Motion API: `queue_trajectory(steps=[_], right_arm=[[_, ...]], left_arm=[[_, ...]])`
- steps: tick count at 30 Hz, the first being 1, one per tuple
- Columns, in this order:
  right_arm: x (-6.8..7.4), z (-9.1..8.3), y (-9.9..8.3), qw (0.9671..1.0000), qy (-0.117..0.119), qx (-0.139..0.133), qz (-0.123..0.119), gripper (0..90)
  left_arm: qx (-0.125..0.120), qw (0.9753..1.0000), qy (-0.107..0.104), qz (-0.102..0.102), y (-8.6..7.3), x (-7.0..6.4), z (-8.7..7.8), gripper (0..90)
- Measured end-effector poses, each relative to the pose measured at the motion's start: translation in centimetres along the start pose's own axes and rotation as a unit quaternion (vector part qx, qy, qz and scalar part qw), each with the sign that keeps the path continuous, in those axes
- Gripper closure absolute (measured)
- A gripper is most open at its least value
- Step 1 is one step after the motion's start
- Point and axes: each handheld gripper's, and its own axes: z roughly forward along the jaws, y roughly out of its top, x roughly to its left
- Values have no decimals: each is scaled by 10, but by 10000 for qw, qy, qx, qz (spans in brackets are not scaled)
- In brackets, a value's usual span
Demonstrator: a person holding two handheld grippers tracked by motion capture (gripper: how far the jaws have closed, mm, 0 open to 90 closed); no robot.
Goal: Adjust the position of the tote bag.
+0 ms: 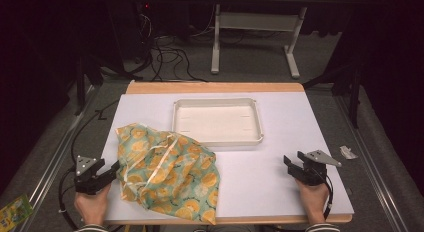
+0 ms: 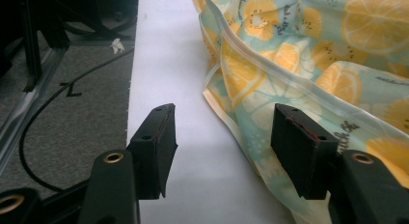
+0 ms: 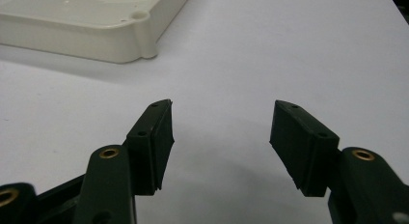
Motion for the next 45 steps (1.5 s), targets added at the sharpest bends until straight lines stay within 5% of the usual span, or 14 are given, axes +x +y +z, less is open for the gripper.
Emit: queue_trajectory(steps=[11, 16, 28, 32, 39, 43, 45], right_arm=[[0, 0, 0, 10000, -25, -12, -1, 410], [1, 0, 0, 10000, -46, -26, -56, 409], [1, -1, -1, 10000, -41, -65, -21, 409], [1, -1, 0, 10000, -46, -58, -54, 409], [2, -1, 0, 10000, -40, -48, -56, 409], [2, -1, 0, 10000, -41, -48, -70, 409], [2, -1, 0, 10000, -39, -45, -69, 409]], left_arm=[[-15, 9999, -134, 30, 3, -7, -14, 445], [1, 9993, -61, 374, 8, -16, -26, 446], [-24, 9985, -467, 268, 16, -34, -55, 427], [-249, 9978, -559, 246, 22, -40, -70, 425], [-264, 9952, -856, 391, 31, -56, -83, 404], [-325, 9921, -1189, 240, 33, -61, -86, 388], [-377, 9921, -1168, 239, 33, -64, -88, 375]])
